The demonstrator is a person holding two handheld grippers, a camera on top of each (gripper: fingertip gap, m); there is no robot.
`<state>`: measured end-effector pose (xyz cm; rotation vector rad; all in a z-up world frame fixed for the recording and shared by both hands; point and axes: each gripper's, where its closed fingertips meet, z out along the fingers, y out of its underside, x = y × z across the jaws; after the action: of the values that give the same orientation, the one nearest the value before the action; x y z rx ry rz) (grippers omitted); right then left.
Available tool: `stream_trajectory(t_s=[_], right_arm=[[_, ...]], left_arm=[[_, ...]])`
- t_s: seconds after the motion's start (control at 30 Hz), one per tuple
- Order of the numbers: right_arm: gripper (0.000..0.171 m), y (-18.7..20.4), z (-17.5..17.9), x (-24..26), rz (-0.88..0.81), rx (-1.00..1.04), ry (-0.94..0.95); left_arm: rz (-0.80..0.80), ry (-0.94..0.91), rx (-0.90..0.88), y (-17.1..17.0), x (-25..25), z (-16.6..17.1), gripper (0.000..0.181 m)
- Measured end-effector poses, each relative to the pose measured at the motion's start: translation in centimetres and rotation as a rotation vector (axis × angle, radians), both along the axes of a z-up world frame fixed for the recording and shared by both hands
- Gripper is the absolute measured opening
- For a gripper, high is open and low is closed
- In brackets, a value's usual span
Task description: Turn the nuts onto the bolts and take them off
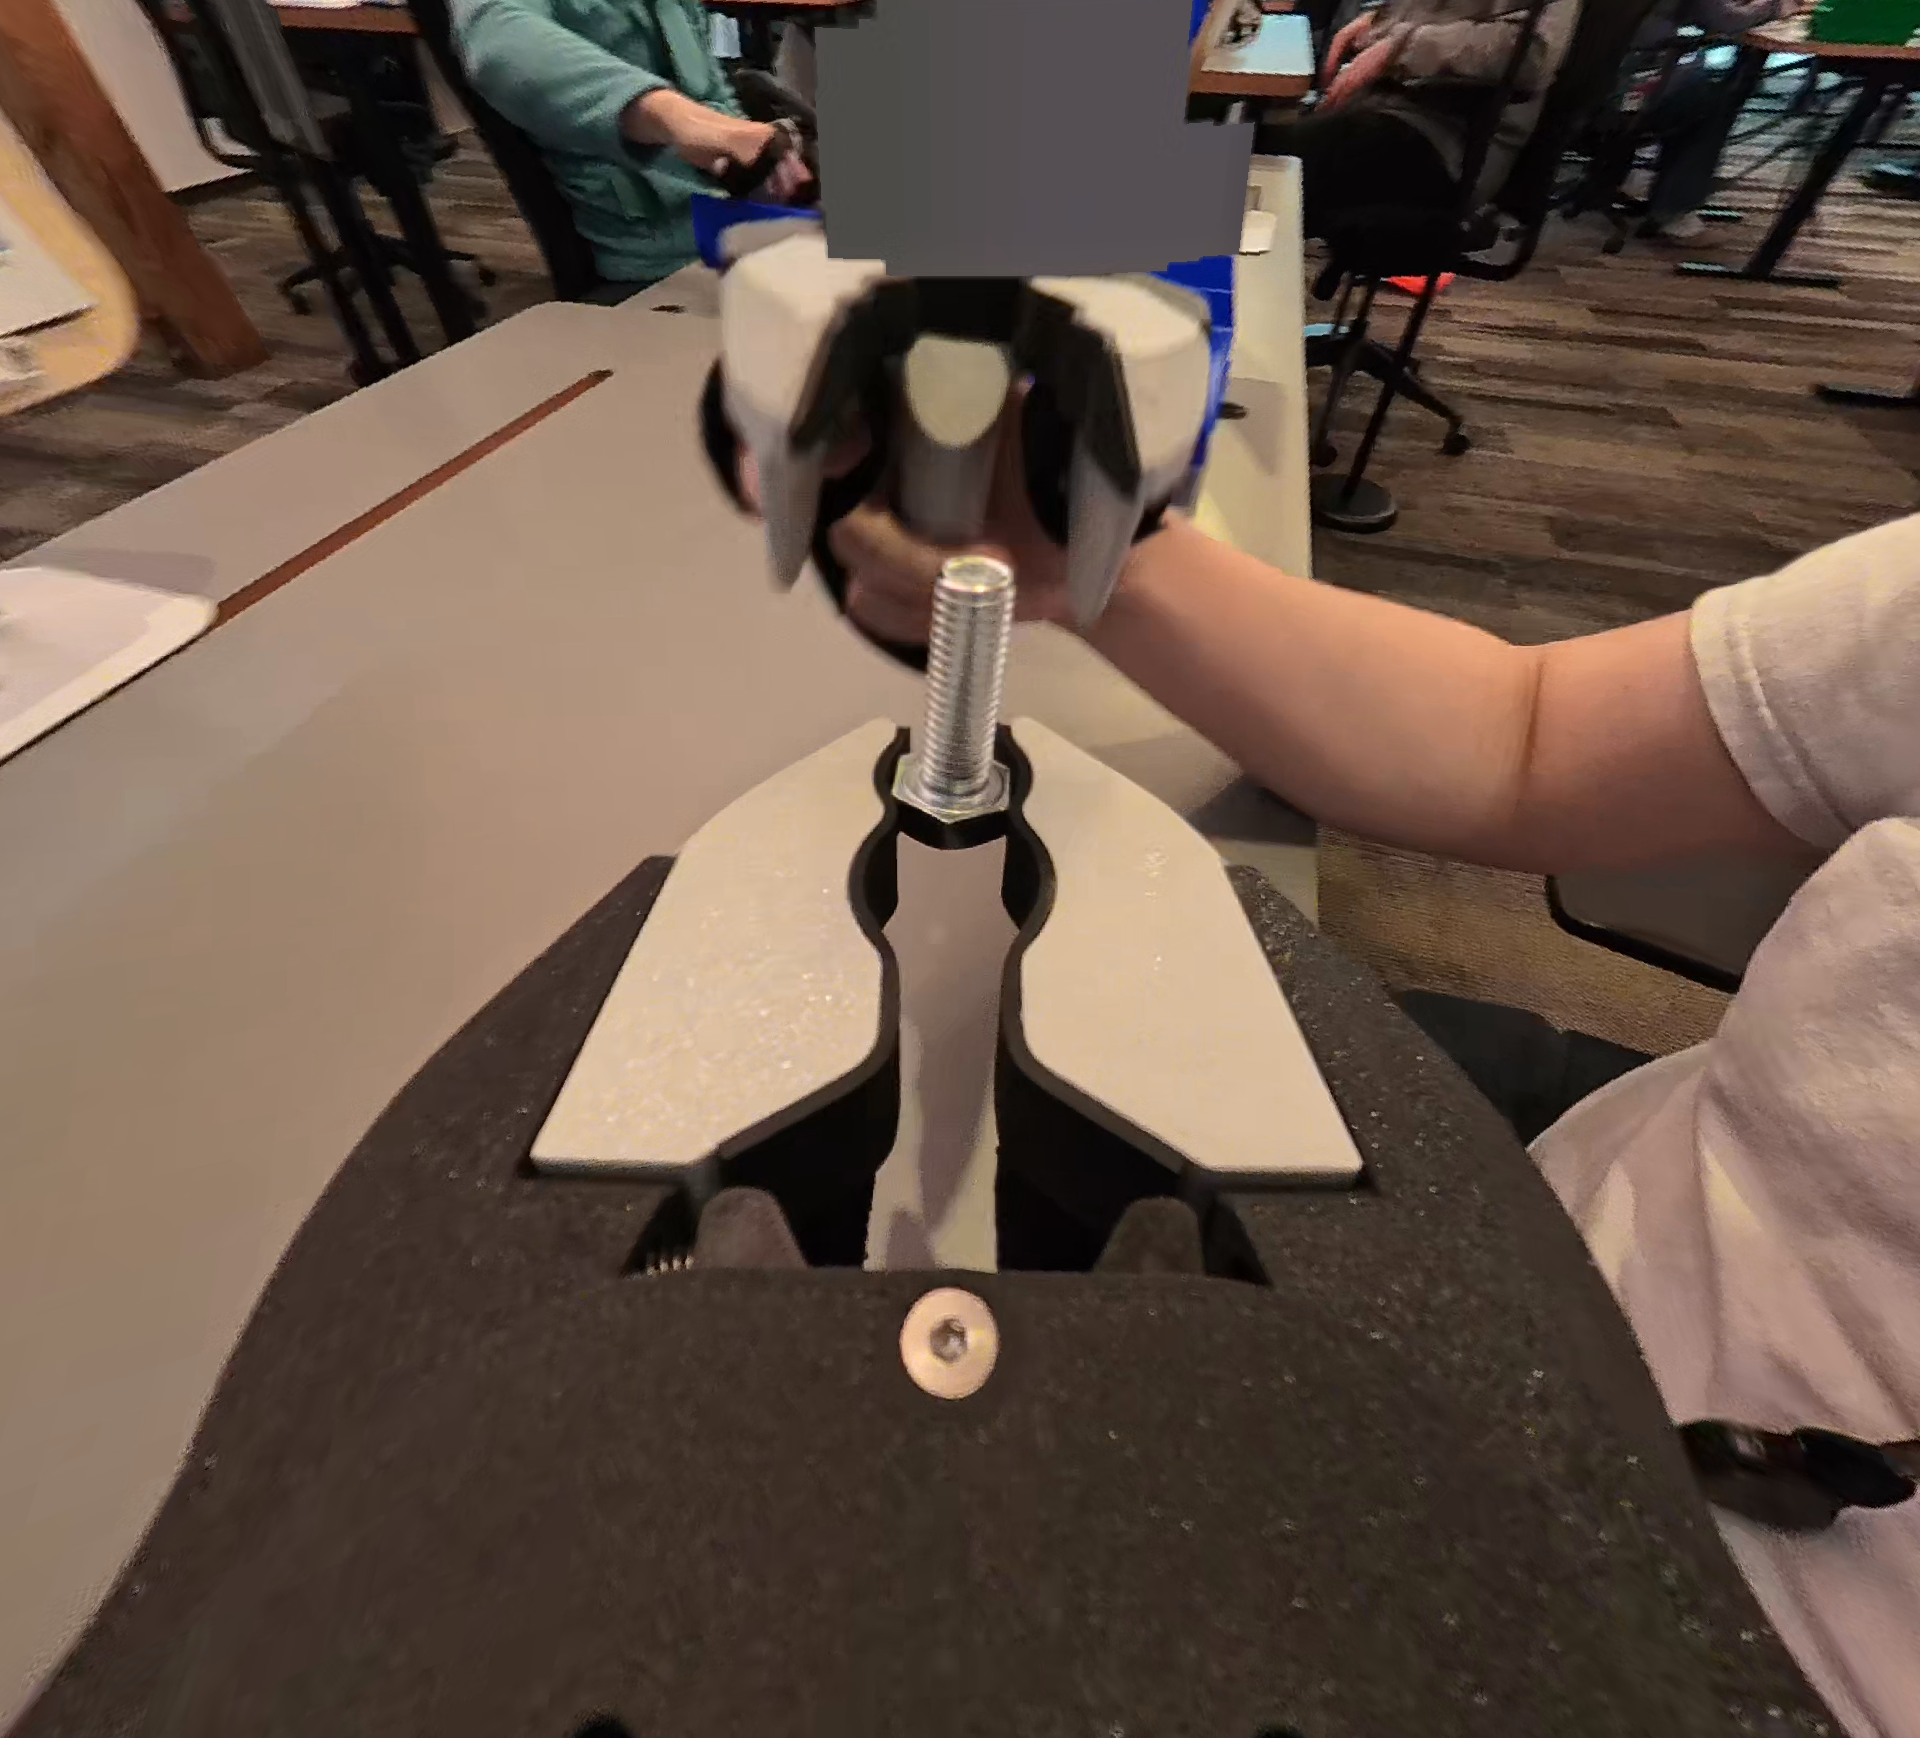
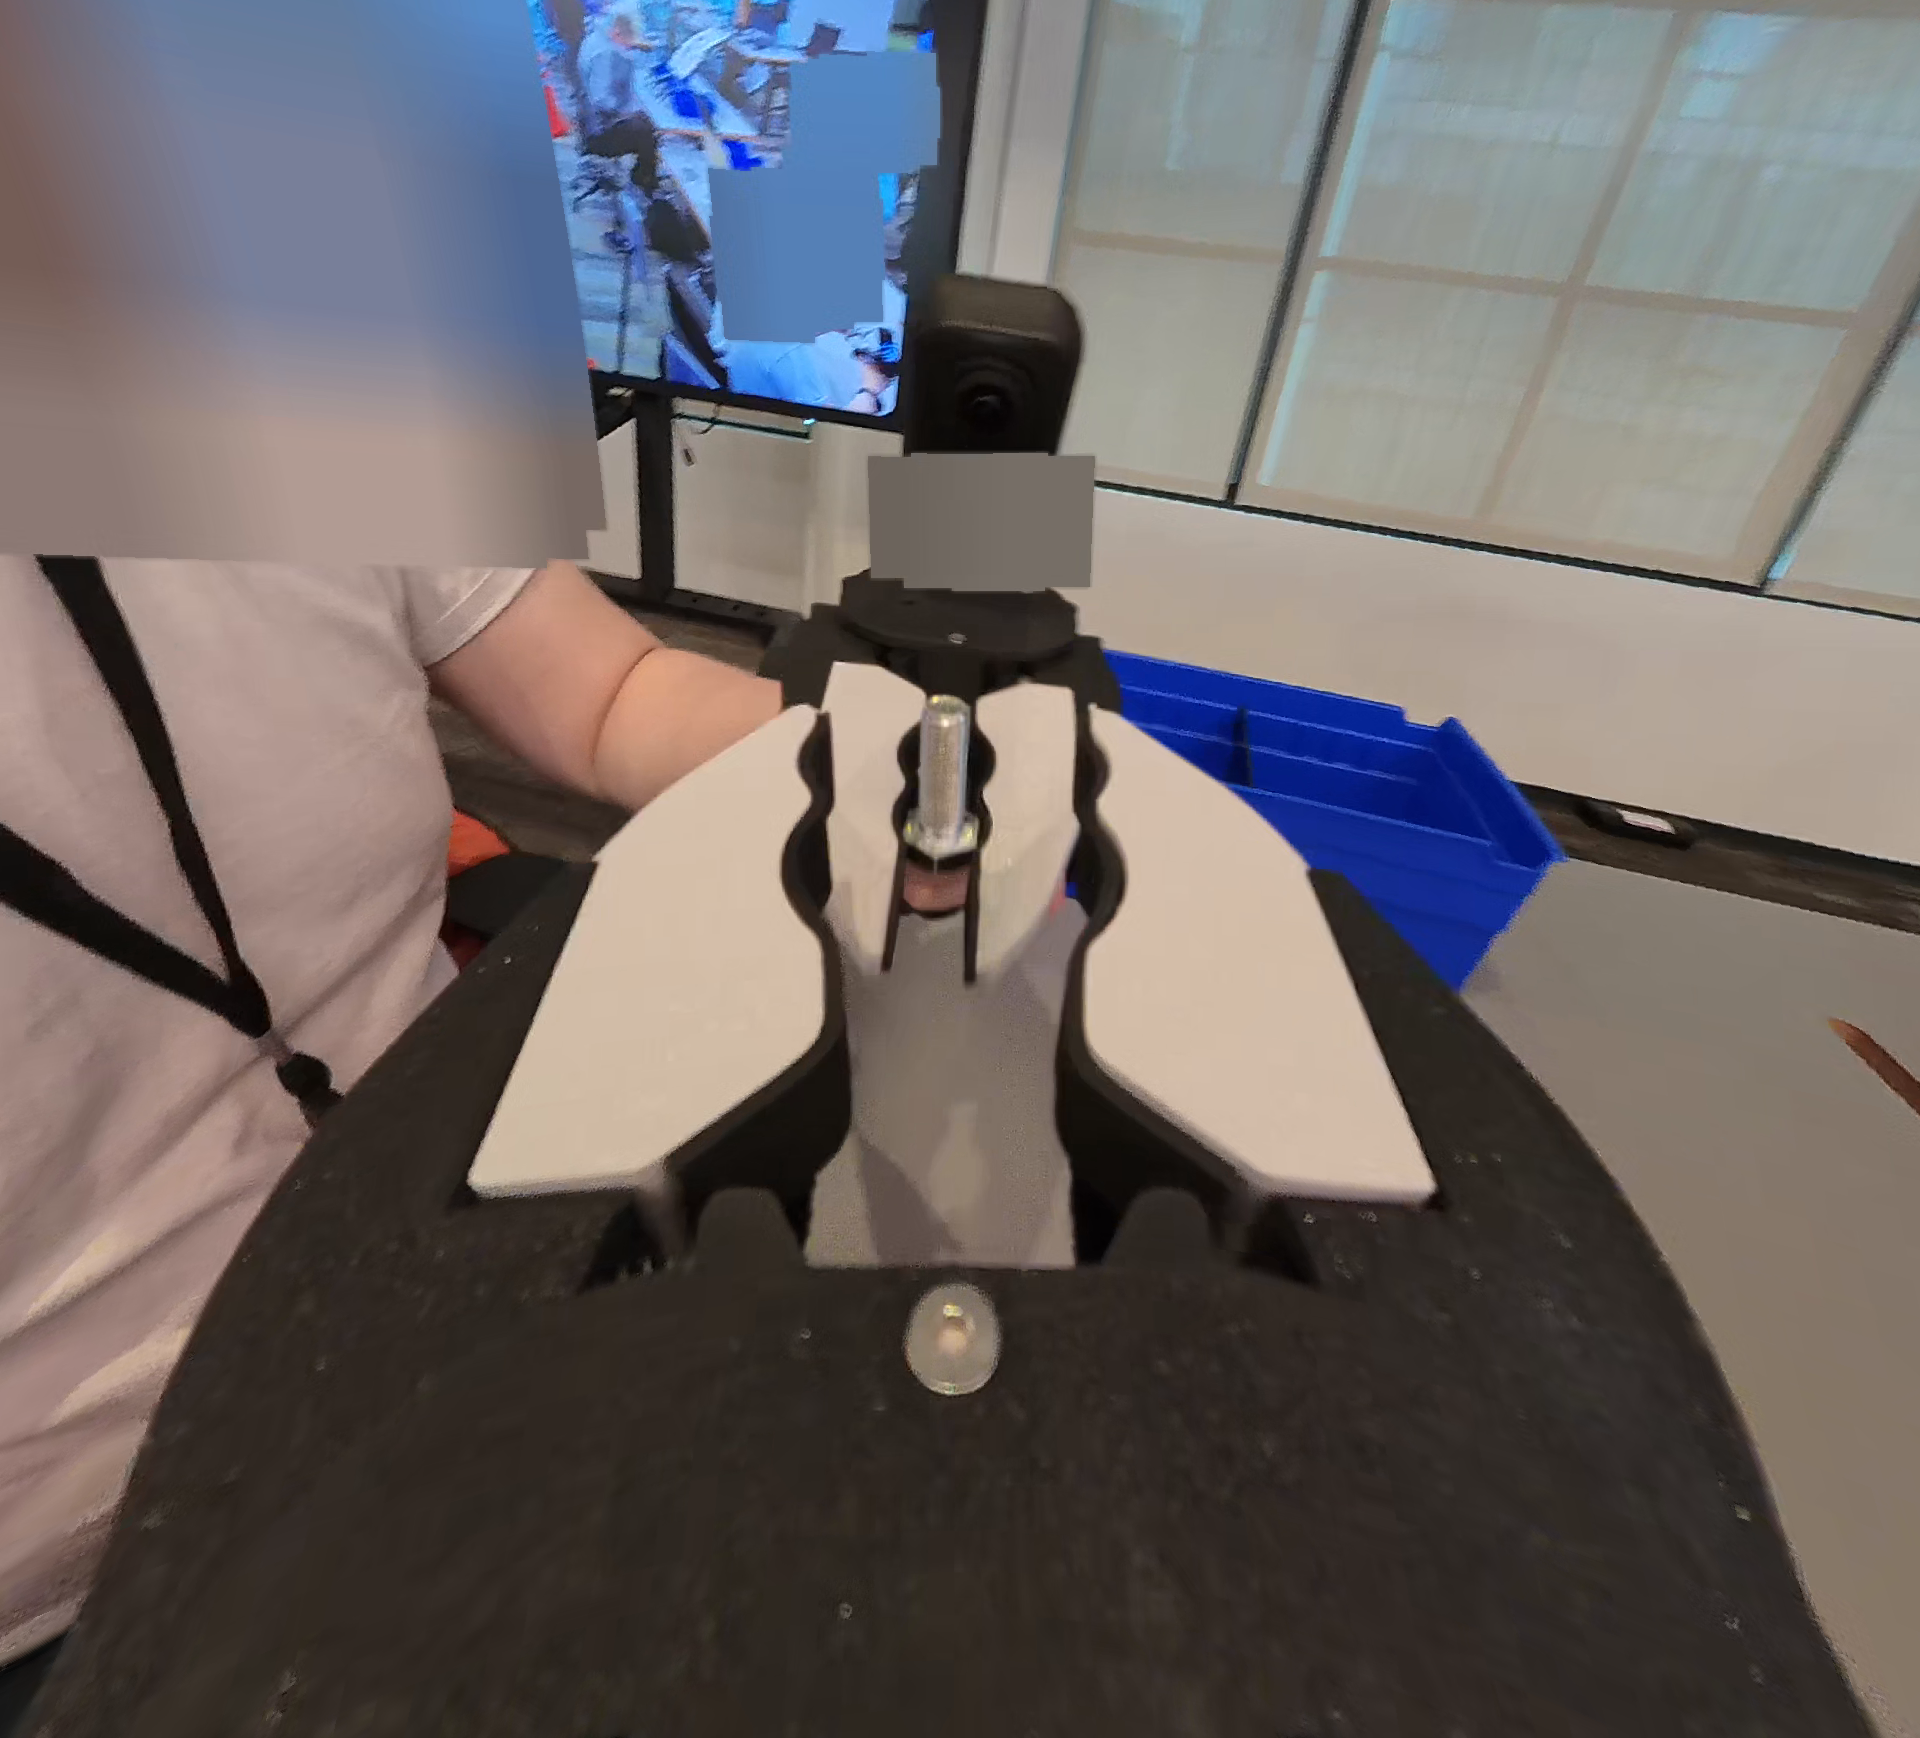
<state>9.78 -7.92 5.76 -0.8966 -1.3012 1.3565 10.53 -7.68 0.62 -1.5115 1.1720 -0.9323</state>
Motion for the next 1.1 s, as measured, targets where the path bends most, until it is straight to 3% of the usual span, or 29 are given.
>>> stream_trajectory(t_s=[0.1, 0.27, 0.43, 0.73, 0.97, 1.03, 1.1], right_arm=[[0.032, 2.7, -1.0, 1.4, -0.117, -0.045, -0.028], [0.026, 8.5, -10.0, -1.7, -0.277, -0.112, -0.407], [0.028, 10.3, -16.0, -6.5, -0.232, 0.073, -0.642], [0.027, 11.4, -21.5, -8.9, -0.138, 0.143, -0.896], [0.017, 11.6, -21.4, -8.7, -0.119, 0.08, -0.921], [0.017, 11.8, -18.4, -8.0, -0.134, 0.068, -0.83], [0.017, 12.2, -12.8, -6.7, -0.164, 0.038, -0.676]], left_arm=[[0.132, 0.0, -0.021, 0.9, -4.5, 0.3, 0.015], [0.309, 0.018, -0.02, 0.9, -11.1, 0.9, 0.015], [0.376, 0.007, 0.006, 0.0, -12.8, 1.4, 0.015], [0.393, 0.042, -0.001, -1.1, -14.1, 0.8, 0.015], [0.375, 0.054, 0.005, -0.5, -13.2, 0.9, 0.015], [0.366, 0.069, 0.001, 0.4, -12.5, 0.7, 0.015], [0.349, 0.088, -0.019, 1.7, -11.4, 0.5, 0.015]])
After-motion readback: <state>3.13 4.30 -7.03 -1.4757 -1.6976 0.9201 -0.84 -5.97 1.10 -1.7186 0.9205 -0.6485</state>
